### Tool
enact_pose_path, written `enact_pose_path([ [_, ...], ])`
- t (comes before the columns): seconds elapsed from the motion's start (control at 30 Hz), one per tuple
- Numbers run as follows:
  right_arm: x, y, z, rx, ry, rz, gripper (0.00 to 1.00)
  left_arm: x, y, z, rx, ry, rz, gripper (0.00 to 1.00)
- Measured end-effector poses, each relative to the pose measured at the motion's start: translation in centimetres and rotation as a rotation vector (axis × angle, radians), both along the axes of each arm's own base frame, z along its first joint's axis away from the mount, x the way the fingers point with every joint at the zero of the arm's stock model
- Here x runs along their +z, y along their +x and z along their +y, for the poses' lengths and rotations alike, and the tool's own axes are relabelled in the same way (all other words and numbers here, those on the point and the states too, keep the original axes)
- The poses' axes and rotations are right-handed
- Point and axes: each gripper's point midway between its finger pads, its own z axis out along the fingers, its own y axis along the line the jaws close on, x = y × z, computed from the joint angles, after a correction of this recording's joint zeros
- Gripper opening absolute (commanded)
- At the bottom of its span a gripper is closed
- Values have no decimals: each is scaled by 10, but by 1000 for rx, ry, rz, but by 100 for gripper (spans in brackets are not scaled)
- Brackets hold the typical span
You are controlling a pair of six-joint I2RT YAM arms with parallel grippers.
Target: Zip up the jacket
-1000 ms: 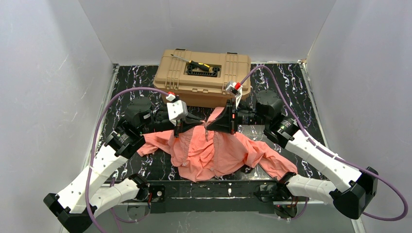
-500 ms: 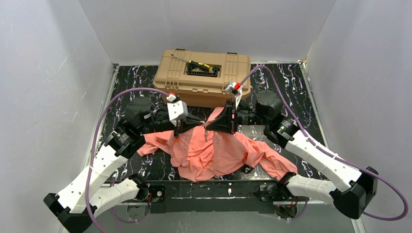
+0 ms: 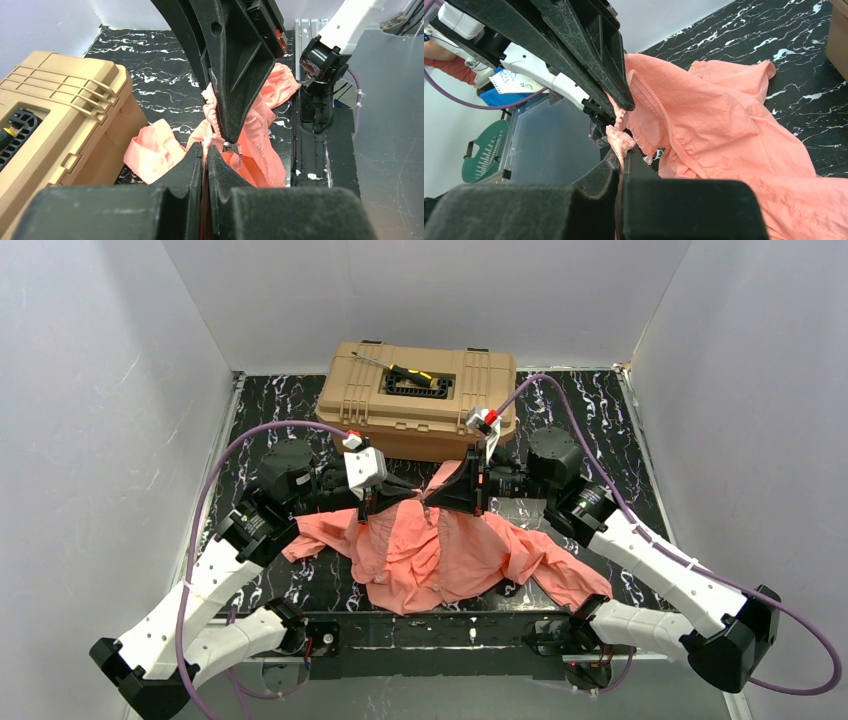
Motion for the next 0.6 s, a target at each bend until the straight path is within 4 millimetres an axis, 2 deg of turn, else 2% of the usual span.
enact_pose_path([
  [0.6, 7, 0, -3, -21, 15, -9, 1, 1, 0, 0, -1, -4, -5, 0],
])
